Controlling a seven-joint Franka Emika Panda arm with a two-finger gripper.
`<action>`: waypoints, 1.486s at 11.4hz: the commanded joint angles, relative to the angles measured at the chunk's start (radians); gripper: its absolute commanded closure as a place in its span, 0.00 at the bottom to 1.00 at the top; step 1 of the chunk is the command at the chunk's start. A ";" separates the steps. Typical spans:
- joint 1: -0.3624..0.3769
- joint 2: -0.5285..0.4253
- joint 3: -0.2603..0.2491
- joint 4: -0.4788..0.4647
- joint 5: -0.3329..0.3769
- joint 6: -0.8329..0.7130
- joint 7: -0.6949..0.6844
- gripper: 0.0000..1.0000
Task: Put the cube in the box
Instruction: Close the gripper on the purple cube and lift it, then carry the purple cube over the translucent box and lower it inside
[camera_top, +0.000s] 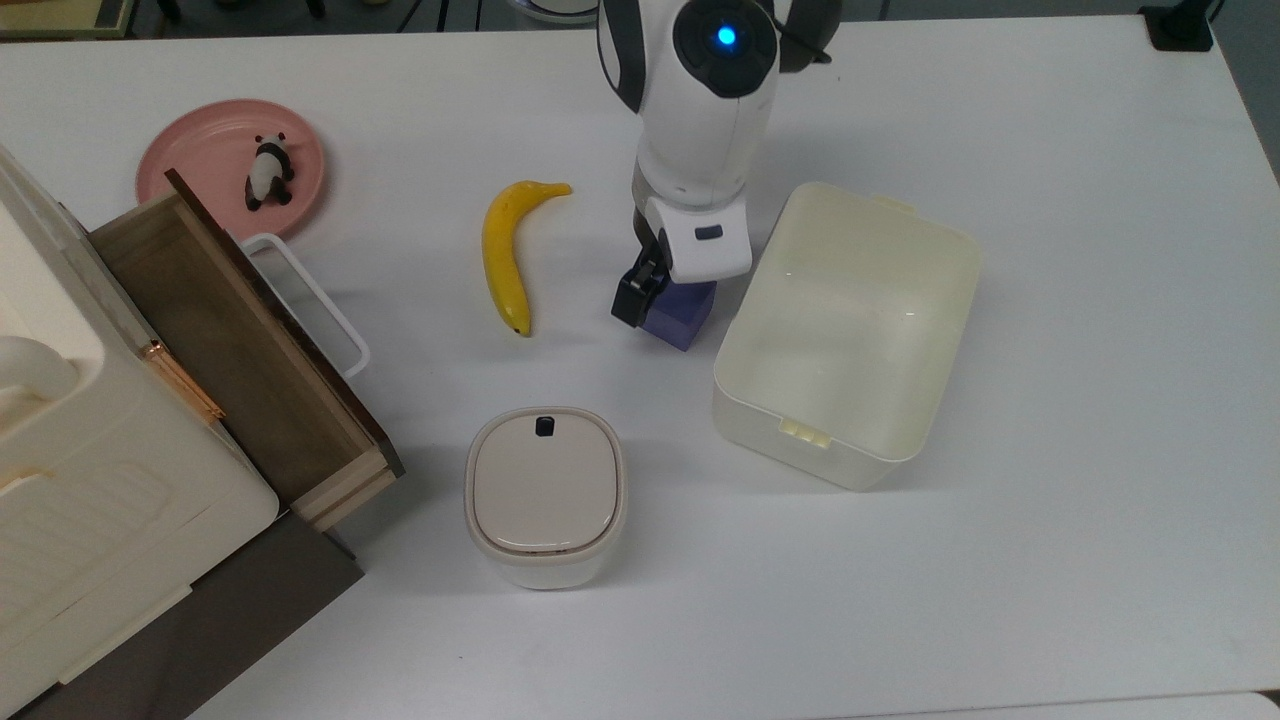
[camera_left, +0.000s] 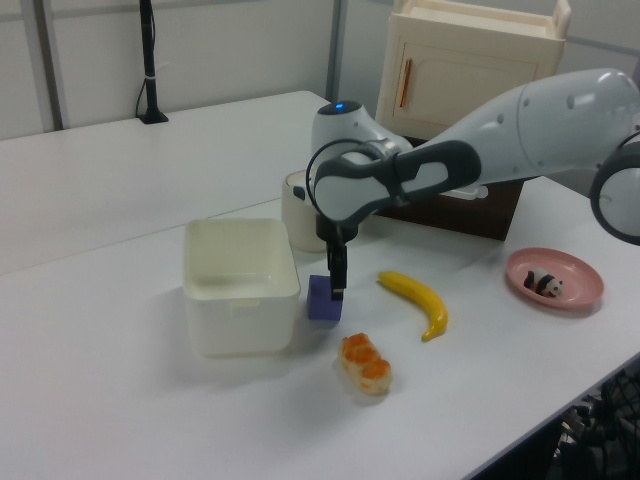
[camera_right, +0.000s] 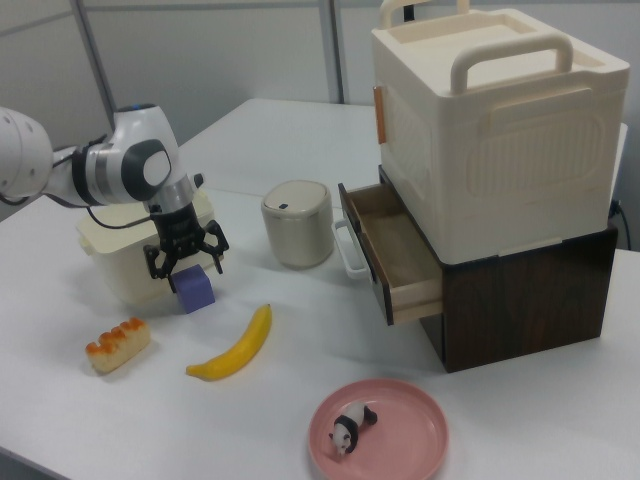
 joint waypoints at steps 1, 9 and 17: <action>0.030 0.060 0.000 -0.003 -0.080 0.078 0.112 0.08; -0.019 -0.113 -0.019 0.077 0.042 -0.208 -0.047 0.48; 0.211 0.040 0.000 0.312 0.102 -0.121 0.339 0.30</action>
